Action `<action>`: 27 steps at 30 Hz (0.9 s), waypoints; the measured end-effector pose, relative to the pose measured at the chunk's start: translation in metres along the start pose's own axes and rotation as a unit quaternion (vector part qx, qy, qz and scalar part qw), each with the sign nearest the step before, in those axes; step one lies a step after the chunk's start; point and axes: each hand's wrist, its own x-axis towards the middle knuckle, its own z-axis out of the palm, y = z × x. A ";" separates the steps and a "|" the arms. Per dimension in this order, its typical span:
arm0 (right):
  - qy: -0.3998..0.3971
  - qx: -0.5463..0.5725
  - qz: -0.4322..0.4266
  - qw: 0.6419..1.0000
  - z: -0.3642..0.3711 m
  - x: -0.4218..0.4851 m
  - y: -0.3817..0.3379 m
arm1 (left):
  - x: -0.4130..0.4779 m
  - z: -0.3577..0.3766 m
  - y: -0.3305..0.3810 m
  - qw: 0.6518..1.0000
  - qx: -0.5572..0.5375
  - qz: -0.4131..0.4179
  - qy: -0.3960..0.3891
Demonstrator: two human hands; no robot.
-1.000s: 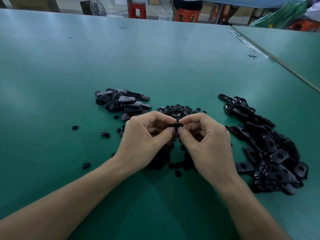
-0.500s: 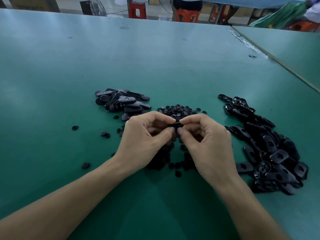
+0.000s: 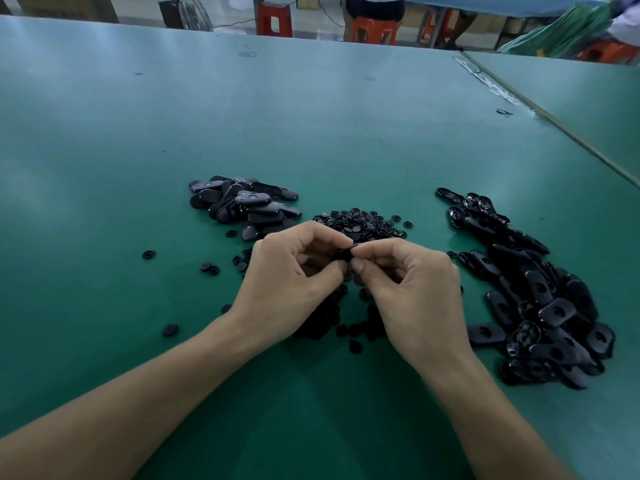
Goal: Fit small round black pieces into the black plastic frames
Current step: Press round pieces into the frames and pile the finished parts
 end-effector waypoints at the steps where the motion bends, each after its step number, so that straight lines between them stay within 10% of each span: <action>1: 0.001 0.000 -0.002 1.000 0.001 -0.001 0.000 | 0.000 0.000 0.000 1.000 -0.001 0.001 0.005; 27: -0.053 0.057 0.025 0.997 -0.015 0.008 0.004 | 0.002 -0.003 -0.001 0.999 -0.053 -0.014 0.001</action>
